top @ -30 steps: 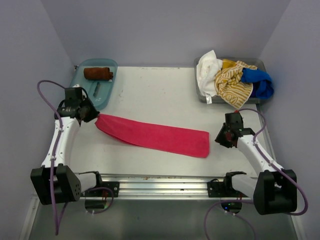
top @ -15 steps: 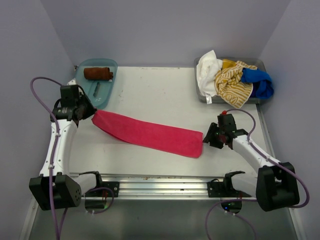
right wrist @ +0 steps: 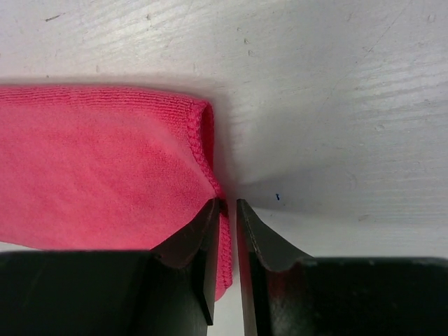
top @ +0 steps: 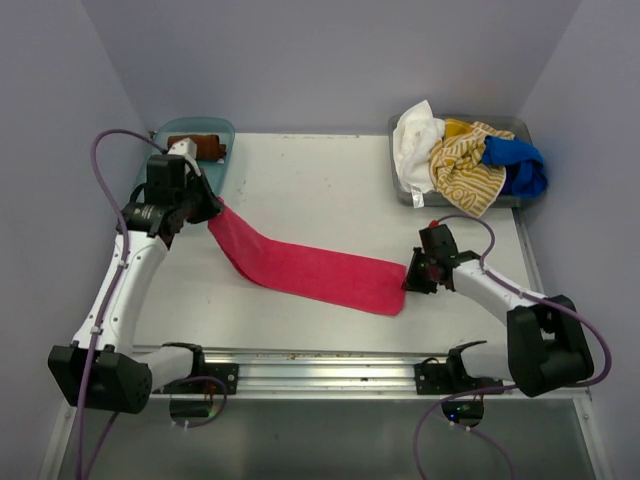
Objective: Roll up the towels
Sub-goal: Fold the towel
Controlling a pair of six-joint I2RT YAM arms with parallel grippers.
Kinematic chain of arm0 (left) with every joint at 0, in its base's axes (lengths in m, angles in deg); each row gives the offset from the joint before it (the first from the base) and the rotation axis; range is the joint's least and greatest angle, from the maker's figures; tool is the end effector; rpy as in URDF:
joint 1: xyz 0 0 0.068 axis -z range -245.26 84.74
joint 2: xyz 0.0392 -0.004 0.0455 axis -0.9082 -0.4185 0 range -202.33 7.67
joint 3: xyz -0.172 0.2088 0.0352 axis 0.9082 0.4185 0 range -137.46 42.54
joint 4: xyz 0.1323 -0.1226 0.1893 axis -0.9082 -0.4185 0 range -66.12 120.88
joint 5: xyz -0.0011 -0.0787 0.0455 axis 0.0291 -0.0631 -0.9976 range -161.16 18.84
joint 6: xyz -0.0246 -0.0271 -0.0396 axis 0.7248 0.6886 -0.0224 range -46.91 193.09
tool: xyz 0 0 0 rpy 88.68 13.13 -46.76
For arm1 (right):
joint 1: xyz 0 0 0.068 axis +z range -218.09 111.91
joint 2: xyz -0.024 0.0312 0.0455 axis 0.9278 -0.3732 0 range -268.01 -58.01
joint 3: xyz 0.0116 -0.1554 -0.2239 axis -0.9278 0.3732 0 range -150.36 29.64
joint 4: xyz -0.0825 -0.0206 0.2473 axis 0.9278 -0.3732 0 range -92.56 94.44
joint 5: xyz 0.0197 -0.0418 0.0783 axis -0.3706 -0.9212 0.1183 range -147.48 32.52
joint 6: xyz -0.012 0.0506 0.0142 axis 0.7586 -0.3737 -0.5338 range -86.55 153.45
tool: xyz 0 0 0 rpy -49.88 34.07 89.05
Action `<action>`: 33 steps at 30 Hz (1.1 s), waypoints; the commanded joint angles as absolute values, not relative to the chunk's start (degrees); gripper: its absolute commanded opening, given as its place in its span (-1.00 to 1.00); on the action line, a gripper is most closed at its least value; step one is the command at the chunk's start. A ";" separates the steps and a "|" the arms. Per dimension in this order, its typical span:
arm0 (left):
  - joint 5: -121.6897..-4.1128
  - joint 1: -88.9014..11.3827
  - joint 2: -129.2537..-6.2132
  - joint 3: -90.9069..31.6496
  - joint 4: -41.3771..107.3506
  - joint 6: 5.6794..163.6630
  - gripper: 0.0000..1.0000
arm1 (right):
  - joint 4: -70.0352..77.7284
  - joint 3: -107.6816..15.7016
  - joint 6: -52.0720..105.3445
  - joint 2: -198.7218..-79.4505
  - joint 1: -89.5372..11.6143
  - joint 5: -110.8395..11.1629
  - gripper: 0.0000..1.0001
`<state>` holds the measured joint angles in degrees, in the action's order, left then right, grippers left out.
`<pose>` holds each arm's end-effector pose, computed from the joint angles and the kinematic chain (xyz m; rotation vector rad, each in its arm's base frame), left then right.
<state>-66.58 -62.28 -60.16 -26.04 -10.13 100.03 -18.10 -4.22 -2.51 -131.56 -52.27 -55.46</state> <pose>0.2476 -0.0157 0.3503 -0.4350 2.2560 -0.3636 0.2143 0.0622 0.1594 0.4607 2.6615 0.3344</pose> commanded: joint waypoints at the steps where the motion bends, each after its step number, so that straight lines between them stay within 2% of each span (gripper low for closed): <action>1: -62.91 -57.45 -60.79 -28.04 -6.30 101.47 -1.00 | -15.69 -6.13 -2.58 -133.59 -52.00 -57.30 -0.61; 9: -61.93 -43.83 -62.90 -27.95 -1.64 106.84 -1.00 | -13.67 -6.13 -3.81 -136.58 -51.92 -57.30 -0.79; 19: -65.97 -27.14 -72.47 -30.58 1.88 110.53 -1.00 | -14.54 -5.86 -4.25 -137.19 -51.83 -58.89 -0.81; 33: -65.01 -17.27 -93.21 -44.02 2.32 112.38 -1.00 | -14.54 -5.86 -4.43 -137.20 -51.92 -58.10 -0.82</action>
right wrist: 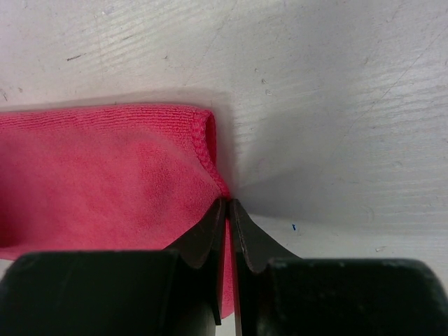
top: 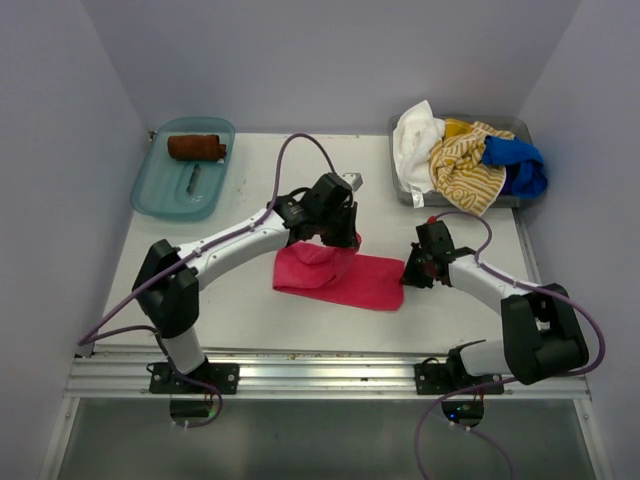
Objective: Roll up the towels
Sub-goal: Fold the towel
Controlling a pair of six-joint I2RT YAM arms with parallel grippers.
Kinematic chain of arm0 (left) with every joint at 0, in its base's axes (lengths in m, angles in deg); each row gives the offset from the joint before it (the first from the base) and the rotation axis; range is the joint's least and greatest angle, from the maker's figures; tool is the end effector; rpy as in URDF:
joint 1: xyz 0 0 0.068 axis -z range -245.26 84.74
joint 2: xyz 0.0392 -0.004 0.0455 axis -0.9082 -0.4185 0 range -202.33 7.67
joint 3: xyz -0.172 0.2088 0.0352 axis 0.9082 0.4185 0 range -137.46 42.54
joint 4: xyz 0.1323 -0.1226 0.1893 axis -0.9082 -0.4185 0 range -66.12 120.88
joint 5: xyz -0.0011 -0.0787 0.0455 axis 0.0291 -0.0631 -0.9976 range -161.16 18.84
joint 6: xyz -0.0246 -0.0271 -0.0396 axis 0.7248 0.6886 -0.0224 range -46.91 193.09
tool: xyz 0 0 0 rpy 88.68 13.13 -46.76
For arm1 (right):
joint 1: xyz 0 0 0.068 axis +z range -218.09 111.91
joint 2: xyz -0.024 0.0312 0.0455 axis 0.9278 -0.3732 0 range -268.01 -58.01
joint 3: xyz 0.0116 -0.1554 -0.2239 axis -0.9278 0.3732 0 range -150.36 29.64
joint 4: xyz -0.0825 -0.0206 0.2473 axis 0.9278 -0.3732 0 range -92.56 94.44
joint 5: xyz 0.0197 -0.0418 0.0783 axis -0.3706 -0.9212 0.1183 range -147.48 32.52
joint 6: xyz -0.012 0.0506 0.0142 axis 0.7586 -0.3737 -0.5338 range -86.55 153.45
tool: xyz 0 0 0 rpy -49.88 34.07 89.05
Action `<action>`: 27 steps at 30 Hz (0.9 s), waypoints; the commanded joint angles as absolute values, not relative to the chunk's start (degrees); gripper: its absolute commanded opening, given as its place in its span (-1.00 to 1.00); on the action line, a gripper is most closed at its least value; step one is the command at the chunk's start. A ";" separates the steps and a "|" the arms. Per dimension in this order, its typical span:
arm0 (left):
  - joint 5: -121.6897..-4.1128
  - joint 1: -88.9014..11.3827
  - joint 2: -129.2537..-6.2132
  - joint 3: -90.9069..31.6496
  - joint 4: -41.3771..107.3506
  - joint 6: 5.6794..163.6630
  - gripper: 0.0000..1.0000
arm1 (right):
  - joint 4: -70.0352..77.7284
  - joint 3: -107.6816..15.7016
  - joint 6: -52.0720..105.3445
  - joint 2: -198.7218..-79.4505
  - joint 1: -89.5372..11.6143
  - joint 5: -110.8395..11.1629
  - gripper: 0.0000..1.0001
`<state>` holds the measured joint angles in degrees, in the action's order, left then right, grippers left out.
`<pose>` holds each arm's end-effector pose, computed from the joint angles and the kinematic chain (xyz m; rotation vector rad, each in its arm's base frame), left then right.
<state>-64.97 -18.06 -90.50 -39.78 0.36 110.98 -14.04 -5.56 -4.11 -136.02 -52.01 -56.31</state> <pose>0.2588 -0.2851 0.2864 0.2609 2.5252 -0.7879 0.2288 0.0668 0.1531 0.4932 2.6381 0.3344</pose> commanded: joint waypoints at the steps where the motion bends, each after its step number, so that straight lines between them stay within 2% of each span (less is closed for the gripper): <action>1: -65.01 -16.84 -94.01 -44.55 2.23 112.47 -1.00 | -14.46 -5.78 -4.43 -137.19 -51.83 -58.01 -0.82; 13: -61.68 -14.72 -105.35 -53.26 0.65 114.31 -1.00 | -15.07 -6.13 -3.81 -137.64 -51.92 -58.18 -0.82; 27: -57.89 -12.53 -109.31 -55.45 2.41 115.98 -1.00 | -14.89 -5.95 -4.17 -137.90 -51.92 -58.09 -0.82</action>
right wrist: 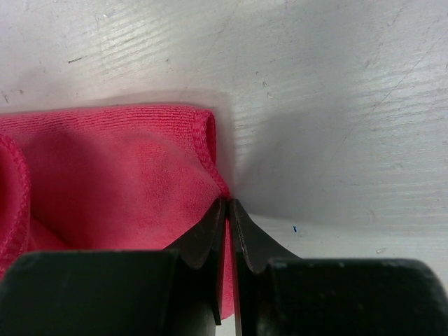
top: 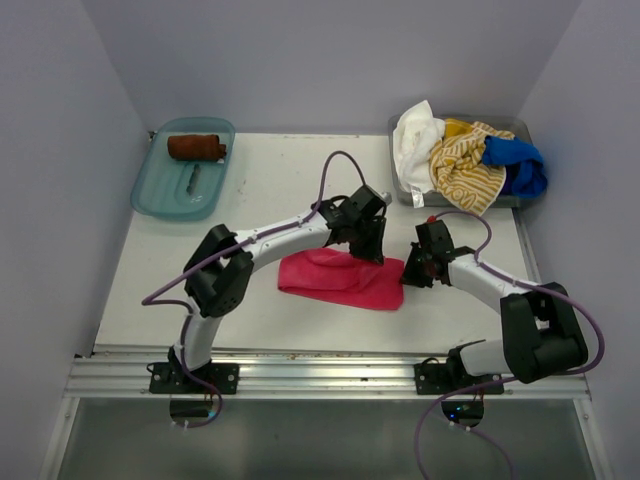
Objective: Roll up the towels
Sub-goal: Fold the towel
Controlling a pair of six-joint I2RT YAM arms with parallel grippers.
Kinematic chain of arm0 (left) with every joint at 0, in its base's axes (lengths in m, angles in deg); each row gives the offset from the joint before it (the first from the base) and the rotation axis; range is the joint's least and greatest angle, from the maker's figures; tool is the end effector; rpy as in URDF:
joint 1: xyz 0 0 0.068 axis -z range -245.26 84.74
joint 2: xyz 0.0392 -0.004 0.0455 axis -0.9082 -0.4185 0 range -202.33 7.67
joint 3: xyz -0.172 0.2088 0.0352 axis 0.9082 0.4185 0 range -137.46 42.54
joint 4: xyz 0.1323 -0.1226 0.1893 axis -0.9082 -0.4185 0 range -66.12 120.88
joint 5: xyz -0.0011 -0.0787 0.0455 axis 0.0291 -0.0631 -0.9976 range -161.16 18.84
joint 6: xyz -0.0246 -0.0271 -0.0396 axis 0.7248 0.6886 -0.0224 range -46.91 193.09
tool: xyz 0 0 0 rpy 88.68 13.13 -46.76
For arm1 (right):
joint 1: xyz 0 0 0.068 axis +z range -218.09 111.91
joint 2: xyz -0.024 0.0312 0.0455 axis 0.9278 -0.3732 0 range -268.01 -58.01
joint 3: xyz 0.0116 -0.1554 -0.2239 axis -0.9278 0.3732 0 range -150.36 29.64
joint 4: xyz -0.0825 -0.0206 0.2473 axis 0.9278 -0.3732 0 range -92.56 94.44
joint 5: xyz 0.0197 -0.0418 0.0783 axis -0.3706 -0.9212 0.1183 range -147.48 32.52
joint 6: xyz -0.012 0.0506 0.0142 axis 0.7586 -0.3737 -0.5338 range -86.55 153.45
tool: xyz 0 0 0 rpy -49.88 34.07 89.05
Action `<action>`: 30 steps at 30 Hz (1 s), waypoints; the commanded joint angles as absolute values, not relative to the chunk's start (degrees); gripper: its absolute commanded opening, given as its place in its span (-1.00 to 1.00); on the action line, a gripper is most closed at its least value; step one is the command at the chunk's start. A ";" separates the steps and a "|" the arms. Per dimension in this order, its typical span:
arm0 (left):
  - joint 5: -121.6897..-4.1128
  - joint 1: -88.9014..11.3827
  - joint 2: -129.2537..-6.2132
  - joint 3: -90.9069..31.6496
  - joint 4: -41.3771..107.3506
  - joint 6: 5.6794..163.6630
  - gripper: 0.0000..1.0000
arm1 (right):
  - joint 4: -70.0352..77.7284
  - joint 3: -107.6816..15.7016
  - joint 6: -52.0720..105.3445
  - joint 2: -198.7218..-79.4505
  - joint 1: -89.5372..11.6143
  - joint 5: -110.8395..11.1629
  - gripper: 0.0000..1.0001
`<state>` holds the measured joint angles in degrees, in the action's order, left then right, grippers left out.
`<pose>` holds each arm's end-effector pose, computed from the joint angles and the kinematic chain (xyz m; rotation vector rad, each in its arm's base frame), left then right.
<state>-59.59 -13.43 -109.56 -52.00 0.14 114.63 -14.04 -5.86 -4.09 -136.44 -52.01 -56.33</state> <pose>0.2755 -0.3620 0.2216 0.3351 2.7035 -0.8436 0.2301 0.0672 0.1529 0.4933 2.6400 0.3328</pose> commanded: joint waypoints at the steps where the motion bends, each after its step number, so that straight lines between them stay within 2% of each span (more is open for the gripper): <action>1: -57.80 -12.44 -109.40 -56.15 2.23 116.07 -1.00 | -14.98 -5.95 -4.17 -137.81 -51.92 -58.09 -0.82; 30: -53.77 -11.38 -114.49 -59.67 4.07 118.71 -1.00 | -14.98 -4.98 -4.34 -136.84 -51.92 -58.10 -0.81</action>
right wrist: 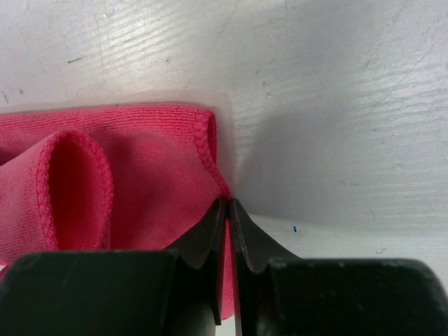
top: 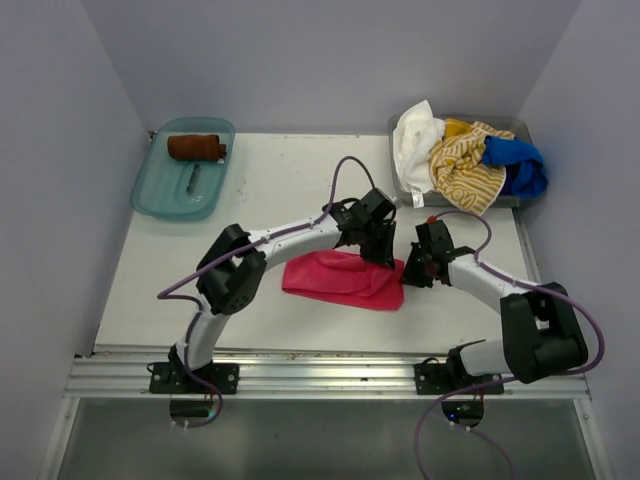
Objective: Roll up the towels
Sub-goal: Fold the towel
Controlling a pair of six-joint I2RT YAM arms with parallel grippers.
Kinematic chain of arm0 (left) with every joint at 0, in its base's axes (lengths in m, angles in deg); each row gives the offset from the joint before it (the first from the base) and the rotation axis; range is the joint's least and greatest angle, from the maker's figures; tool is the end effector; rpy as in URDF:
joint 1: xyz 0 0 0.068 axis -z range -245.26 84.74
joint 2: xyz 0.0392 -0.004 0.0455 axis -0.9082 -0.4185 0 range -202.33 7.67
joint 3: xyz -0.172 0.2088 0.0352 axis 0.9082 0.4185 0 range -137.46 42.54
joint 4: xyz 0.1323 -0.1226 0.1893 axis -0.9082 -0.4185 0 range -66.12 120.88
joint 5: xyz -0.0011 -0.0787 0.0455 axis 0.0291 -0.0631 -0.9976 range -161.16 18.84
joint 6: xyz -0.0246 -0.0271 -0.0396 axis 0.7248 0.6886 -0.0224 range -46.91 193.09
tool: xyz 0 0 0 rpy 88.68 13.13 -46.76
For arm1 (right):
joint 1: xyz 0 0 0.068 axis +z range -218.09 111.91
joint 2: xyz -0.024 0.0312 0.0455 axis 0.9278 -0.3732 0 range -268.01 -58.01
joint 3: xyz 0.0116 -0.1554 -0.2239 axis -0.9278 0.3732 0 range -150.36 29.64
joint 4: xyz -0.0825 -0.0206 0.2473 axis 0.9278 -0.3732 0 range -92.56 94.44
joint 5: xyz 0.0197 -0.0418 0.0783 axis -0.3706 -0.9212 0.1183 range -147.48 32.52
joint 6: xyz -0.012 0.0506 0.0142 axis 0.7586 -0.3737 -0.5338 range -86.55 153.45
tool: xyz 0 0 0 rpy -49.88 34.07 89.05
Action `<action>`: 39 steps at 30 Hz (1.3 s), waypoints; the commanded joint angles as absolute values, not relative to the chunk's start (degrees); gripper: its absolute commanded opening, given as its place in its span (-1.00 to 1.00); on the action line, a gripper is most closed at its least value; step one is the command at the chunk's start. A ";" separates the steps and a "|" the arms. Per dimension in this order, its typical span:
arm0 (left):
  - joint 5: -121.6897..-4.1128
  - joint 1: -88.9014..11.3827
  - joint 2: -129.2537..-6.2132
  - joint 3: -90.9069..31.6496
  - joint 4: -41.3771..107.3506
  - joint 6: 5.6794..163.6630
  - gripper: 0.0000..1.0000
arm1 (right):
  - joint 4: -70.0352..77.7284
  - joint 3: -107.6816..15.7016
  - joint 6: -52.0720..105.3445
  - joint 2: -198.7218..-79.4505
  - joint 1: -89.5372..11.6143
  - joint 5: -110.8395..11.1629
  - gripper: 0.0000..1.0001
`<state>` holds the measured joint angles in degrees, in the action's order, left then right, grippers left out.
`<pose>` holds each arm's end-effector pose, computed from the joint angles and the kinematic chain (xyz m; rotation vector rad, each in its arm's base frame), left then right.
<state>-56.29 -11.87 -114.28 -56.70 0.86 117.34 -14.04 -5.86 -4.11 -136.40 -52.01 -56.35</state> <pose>0.2757 -0.3863 0.2119 0.3401 2.7333 -0.9346 0.2301 0.0672 0.1530 0.4937 2.6391 0.3328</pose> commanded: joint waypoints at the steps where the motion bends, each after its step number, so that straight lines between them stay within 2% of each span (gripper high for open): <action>1: -53.24 -11.38 -115.28 -60.02 4.08 118.88 -1.00 | -14.98 -4.98 -4.26 -136.93 -51.92 -58.18 -0.81; 15: -51.57 -10.68 -118.89 -61.95 3.73 119.67 -0.99 | -15.33 -4.72 -4.17 -136.58 -51.92 -58.18 -0.81; 18: -50.95 -10.68 -119.94 -63.54 2.06 119.15 -0.70 | -16.82 -4.98 -4.08 -135.53 -51.92 -58.80 -0.81; 19: -51.30 -10.77 -119.16 -63.54 1.88 118.97 -0.48 | -17.35 -4.98 -4.08 -133.87 -51.92 -59.41 -0.79; 20: -51.56 -10.68 -118.54 -63.46 1.79 118.36 -0.36 | -18.66 -4.90 -4.08 -132.99 -51.92 -59.67 -0.78; 21: -52.35 -10.68 -117.76 -63.02 1.44 118.09 -0.12 | -19.54 -4.90 -4.17 -131.76 -51.92 -60.29 -0.75; 23: -53.05 -10.68 -115.21 -62.75 0.83 116.87 -0.04 | -22.52 -5.25 -3.99 -127.72 -51.92 -62.21 -0.66; 24: -53.40 -10.77 -114.33 -62.67 -0.05 116.43 0.21 | -23.58 -5.34 -3.82 -126.40 -52.00 -62.83 -0.60; 26: -54.72 -10.77 -110.38 -62.75 -1.45 115.11 0.37 | -26.65 -6.12 -2.94 -122.37 -52.00 -64.41 -0.42; 31: -59.10 -11.20 -103.01 -61.44 -4.62 112.64 0.40 | -30.10 -8.58 -2.23 -117.51 -52.01 -64.07 -0.23; 39: -59.29 -20.78 -86.56 -39.67 0.12 113.17 0.20 | -26.59 -13.24 -5.47 -120.22 -47.53 -58.10 -0.21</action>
<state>-57.73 -16.75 -89.93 -45.84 -1.35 114.00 -28.07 -10.02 -3.48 -118.63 -50.05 -60.40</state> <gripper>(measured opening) 0.610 0.390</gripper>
